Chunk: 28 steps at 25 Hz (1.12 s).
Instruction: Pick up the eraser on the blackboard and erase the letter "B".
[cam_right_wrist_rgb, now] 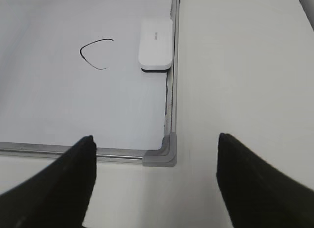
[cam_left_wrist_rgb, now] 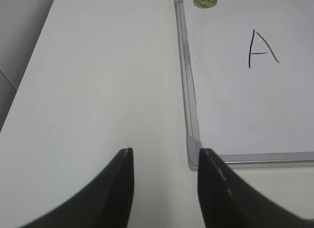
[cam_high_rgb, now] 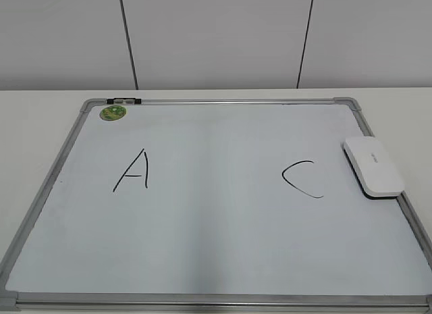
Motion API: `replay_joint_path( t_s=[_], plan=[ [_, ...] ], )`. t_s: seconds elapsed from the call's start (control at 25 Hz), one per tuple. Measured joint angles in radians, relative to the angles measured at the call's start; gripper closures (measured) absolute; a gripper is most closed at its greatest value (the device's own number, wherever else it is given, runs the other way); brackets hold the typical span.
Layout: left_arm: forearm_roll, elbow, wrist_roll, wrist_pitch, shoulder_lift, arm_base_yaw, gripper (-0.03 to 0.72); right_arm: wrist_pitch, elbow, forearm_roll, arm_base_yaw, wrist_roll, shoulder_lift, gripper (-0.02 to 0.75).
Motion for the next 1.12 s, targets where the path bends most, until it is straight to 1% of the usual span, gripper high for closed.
replay_joint_path(
  t_s=[0.2, 0.6, 0.84, 1.12],
  plan=[
    [0.0, 0.0, 0.0, 0.006, -0.068, 0.0, 0.386, 0.0, 0.0, -0.001, 0.0, 0.0, -0.016, 0.151],
    [0.0, 0.0, 0.0, 0.013, -0.072, 0.0, 0.401, 0.001, 0.0, -0.001, 0.0, 0.0, -0.016, 0.151],
    [0.0, 0.0, 0.0, 0.013, -0.072, 0.0, 0.433, 0.001, 0.0, -0.001, 0.0, 0.0, -0.016, 0.151],
    [0.0, 0.0, 0.0, 0.013, -0.072, 0.0, 0.437, 0.001, 0.0, -0.001, 0.0, 0.0, -0.016, 0.151]
  ],
)
